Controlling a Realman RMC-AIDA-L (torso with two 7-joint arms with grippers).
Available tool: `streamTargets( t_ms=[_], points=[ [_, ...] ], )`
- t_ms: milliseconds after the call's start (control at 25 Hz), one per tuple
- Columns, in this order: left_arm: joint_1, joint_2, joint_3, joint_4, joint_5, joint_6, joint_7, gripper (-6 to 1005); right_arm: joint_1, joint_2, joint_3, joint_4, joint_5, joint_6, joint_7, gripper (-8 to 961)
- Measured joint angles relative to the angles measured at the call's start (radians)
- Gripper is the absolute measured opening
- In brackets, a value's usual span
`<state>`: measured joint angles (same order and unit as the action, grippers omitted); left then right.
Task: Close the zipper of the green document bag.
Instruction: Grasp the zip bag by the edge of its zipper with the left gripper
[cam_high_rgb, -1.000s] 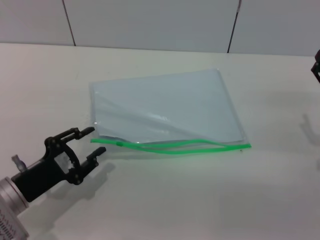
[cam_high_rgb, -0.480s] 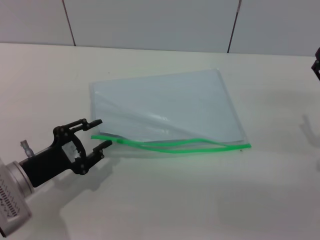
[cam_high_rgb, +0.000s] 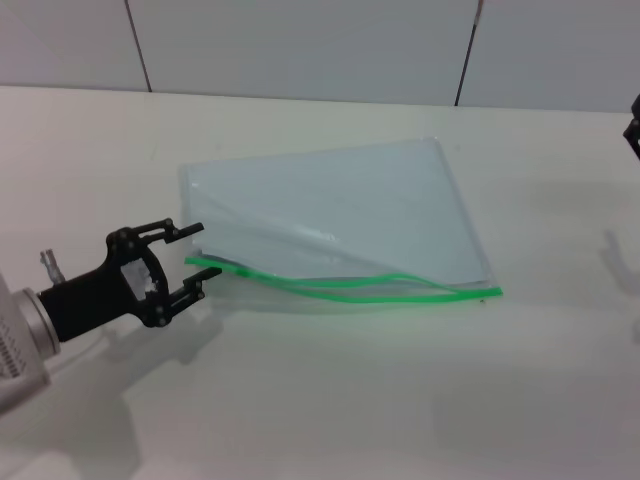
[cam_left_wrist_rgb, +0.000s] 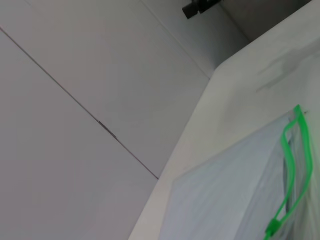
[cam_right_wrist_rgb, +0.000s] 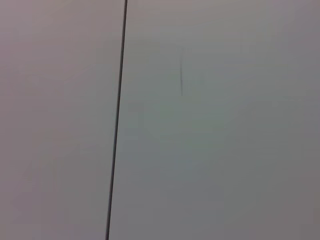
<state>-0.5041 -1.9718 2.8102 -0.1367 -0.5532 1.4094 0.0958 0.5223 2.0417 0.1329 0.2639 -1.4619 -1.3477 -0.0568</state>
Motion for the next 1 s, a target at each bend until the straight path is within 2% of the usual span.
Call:
streamTargets(
  t_ms=[200,520,1000],
  points=[
    [-0.036,0.008,0.001,-0.018,0.053,-0.033,-0.039,507,0.003,0.001,-0.005,0.0,-0.002,-0.001,0.0,845],
    [-0.069,0.0,0.002,-0.018,0.123,-0.123,-0.028,507,0.007,0.002,-0.023,0.002,-0.002,-0.018,0.0,839],
    [-0.098,0.006,0.0,-0.018,0.121,-0.136,0.031,499,0.009,0.0,-0.042,0.017,-0.001,-0.04,0.0,829]
  ],
)
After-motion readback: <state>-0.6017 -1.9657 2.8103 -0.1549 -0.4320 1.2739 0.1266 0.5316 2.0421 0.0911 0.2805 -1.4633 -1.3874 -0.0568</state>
